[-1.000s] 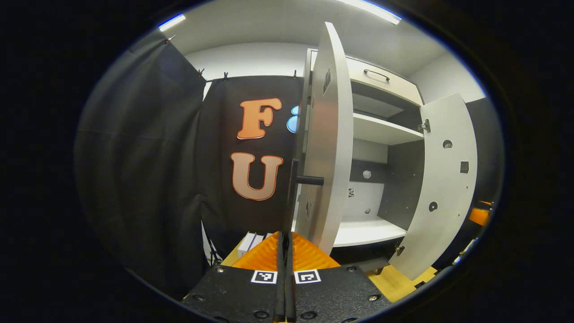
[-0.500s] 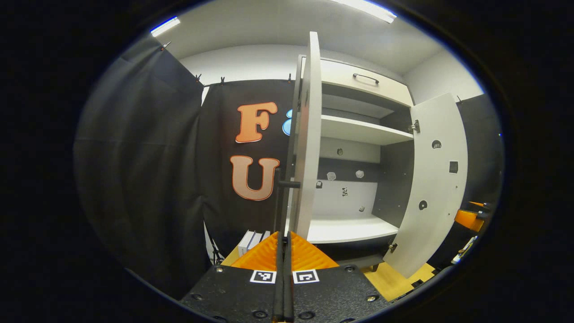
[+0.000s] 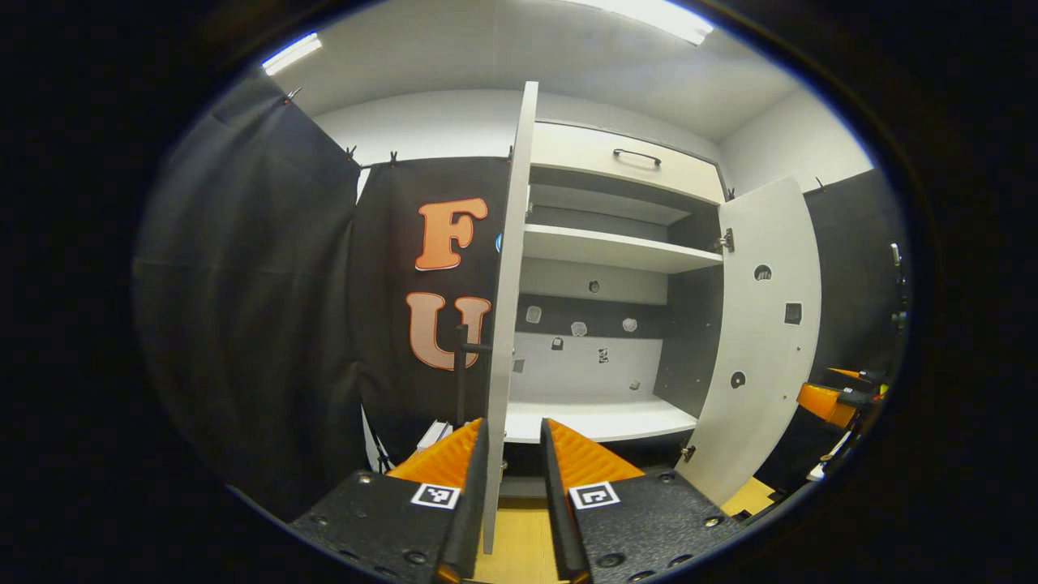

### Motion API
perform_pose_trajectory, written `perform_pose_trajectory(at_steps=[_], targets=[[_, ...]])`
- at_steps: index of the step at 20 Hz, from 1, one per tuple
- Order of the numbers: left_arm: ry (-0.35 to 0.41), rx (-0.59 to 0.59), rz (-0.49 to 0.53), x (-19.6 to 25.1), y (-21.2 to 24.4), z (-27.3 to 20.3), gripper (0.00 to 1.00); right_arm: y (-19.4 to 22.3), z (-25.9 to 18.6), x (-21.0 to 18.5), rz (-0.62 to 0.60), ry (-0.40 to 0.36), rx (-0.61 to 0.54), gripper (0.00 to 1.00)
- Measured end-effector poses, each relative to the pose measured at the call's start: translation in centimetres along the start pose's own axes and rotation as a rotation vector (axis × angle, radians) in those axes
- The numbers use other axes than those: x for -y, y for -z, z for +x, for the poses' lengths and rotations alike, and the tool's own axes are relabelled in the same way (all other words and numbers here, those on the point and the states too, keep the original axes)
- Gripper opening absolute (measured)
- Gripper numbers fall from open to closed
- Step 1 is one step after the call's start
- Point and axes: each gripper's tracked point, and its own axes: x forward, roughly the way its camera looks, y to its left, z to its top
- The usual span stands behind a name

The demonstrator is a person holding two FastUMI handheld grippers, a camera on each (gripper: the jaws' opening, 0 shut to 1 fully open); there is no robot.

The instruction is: Open the right door of the double-door shoe cabinet with the right hand, and open the left door with the left hand.

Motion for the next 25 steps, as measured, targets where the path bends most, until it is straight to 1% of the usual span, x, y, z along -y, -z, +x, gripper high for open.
perform_pose_trajectory(at_steps=[3,4,5,6,14,15,16,17,18,19,21,22,24,25], targets=[[0.021,0.0,-0.009,1.3,0.2,-0.2,0.67,-0.2,-0.1,0.5,-0.003,0.009,0.004,0.97],[0.025,-0.001,-0.011,1.5,0.3,-0.2,0.72,-0.2,-0.2,0.6,-0.004,0.012,0.005,0.97],[0.026,-0.003,-0.011,1.6,0.4,-0.1,0.88,-0.3,-0.3,0.7,-0.005,0.015,0.006,0.97],[0.026,-0.005,-0.008,1.8,0.5,0.0,0.92,-0.2,-0.3,0.8,-0.007,0.017,0.007,0.98],[0.017,0.005,0.01,1.7,0.4,0.0,0.93,-0.2,-0.4,1.0,-0.013,0.023,0.009,0.98],[0.016,0.007,0.01,1.7,0.3,0.0,0.89,-0.1,-0.4,1.0,-0.013,0.023,0.008,0.98],[0.015,0.01,0.011,1.7,0.2,-0.1,0.93,-0.1,-0.4,0.9,-0.014,0.023,0.008,0.98],[0.014,0.011,0.011,1.7,0.1,-0.1,0.89,-0.1,-0.5,0.9,-0.014,0.023,0.008,0.98],[0.012,0.012,0.012,1.7,0.1,-0.1,0.89,-0.1,-0.5,0.9,-0.015,0.022,0.007,0.98],[0.012,0.012,0.012,1.7,0.1,-0.1,0.93,0.0,-0.5,0.9,-0.015,0.021,0.006,0.98],[0.008,0.009,0.012,1.6,0.3,-0.1,0.93,0.1,-0.5,0.9,-0.014,0.022,0.004,0.98],[0.006,0.007,0.012,1.6,0.2,0.0,0.98,0.2,-0.6,1.0,-0.015,0.025,0.002,0.98],[0.001,0.004,0.012,1.6,0.3,-0.1,0.93,0.2,-0.6,1.1,-0.015,0.028,-0.001,0.98],[0.001,0.003,0.011,1.6,0.4,-0.1,0.93,0.2,-0.7,1.2,-0.015,0.029,-0.001,0.98]])
